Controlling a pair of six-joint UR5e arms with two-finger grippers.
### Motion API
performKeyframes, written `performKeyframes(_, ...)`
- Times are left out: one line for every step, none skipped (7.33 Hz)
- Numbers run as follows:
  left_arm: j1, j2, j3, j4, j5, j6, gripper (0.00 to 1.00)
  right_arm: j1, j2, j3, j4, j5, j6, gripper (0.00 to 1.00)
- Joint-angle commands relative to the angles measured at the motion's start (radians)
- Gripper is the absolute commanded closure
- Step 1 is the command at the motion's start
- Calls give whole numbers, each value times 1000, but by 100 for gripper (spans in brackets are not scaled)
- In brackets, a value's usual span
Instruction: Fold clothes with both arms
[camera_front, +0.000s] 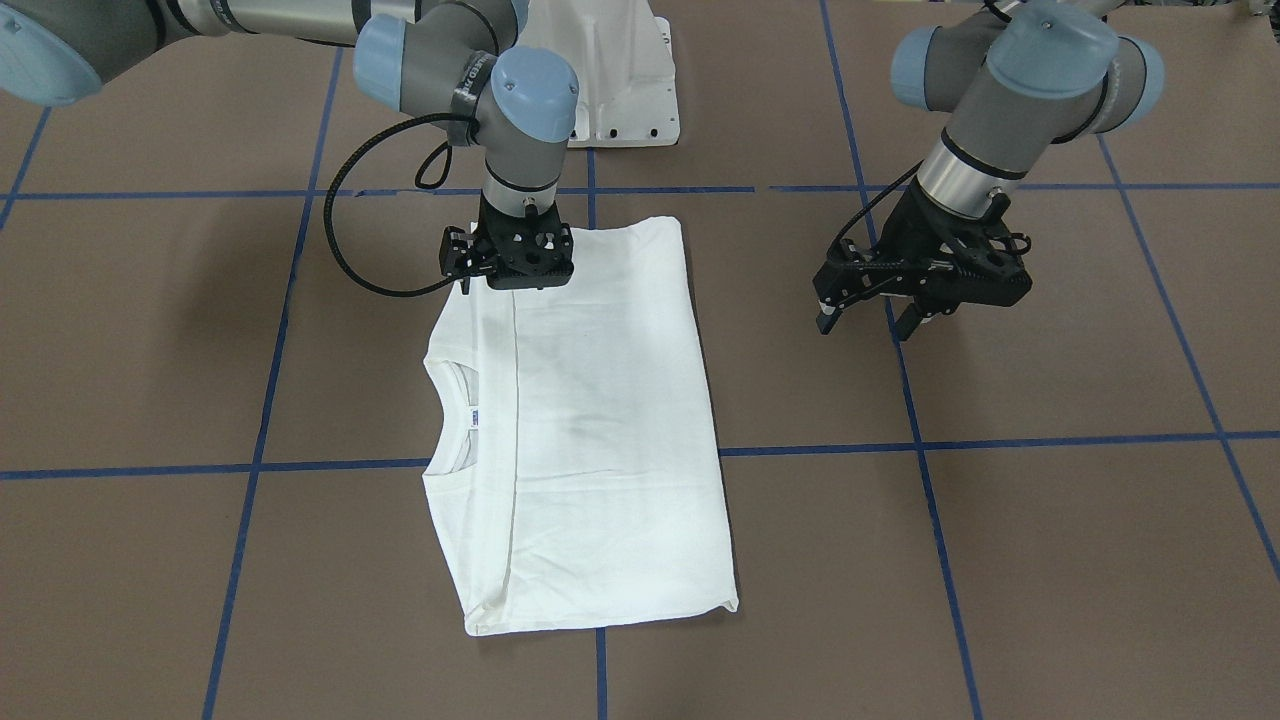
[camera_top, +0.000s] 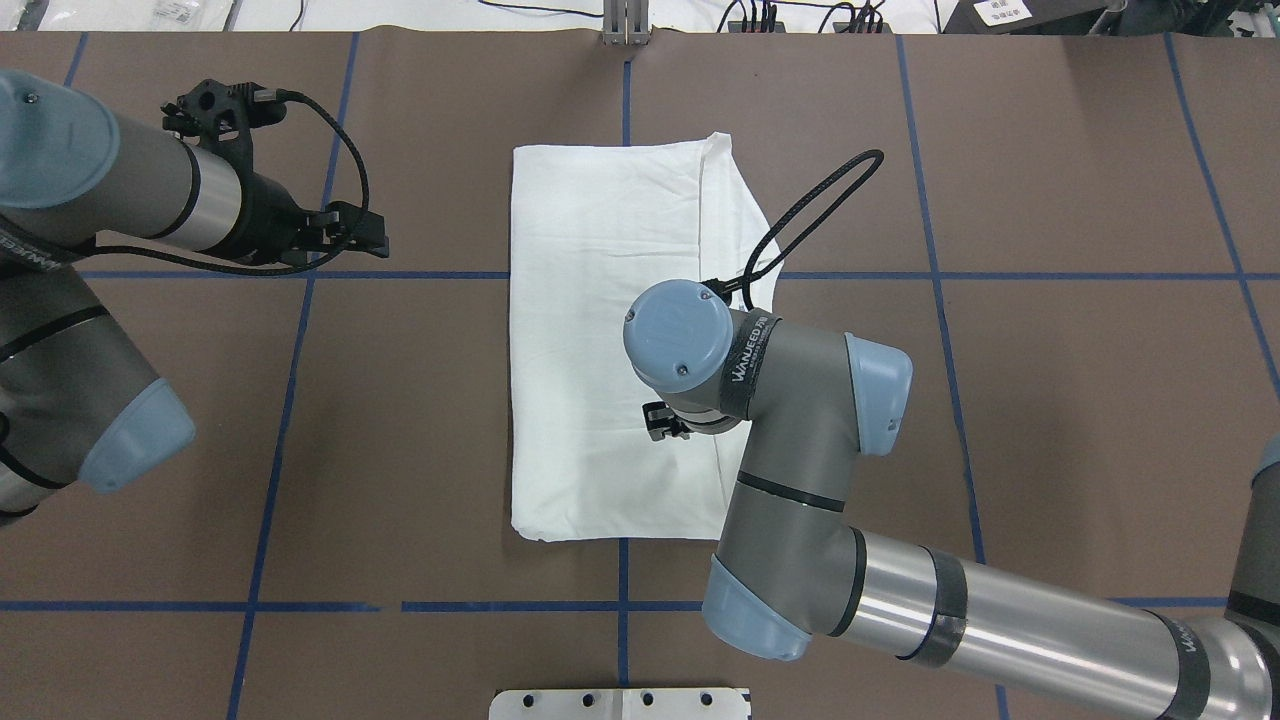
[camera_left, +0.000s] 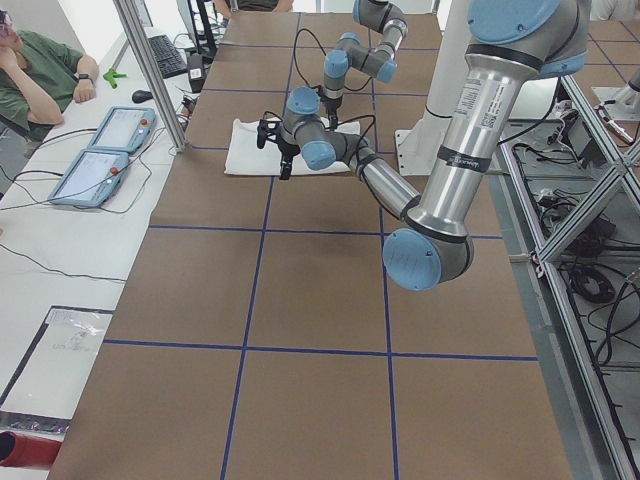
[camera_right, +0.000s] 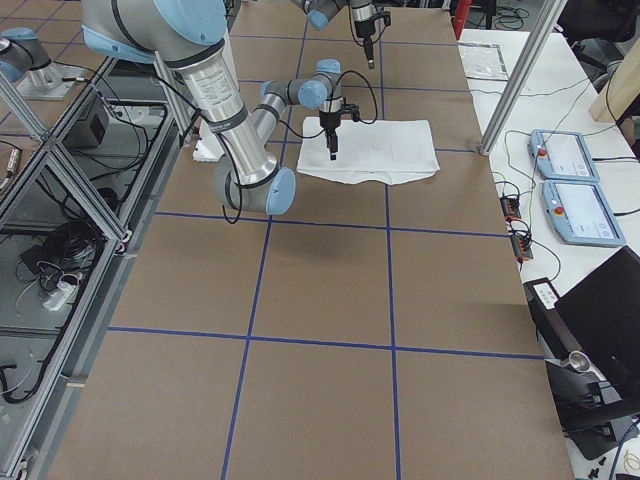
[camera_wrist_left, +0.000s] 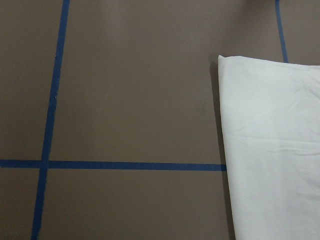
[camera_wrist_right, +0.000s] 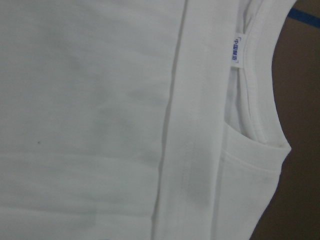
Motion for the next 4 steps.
performKeyframes(17, 0, 9, -5, 3, -7, 0, -2, -12, -20, 12, -8, -4, 0)
performKeyframes(21, -3, 19, -11, 5, -11, 0, -2, -21, -23, 12, -8, -4, 0)
performKeyframes(23, -3, 20, -11, 5, -11, 0, -2, -26, -23, 11, -8, -5, 0)
performKeyframes(24, -3, 20, -12, 5, -11, 0, -2, -35, -25, 9, -9, -5, 0)
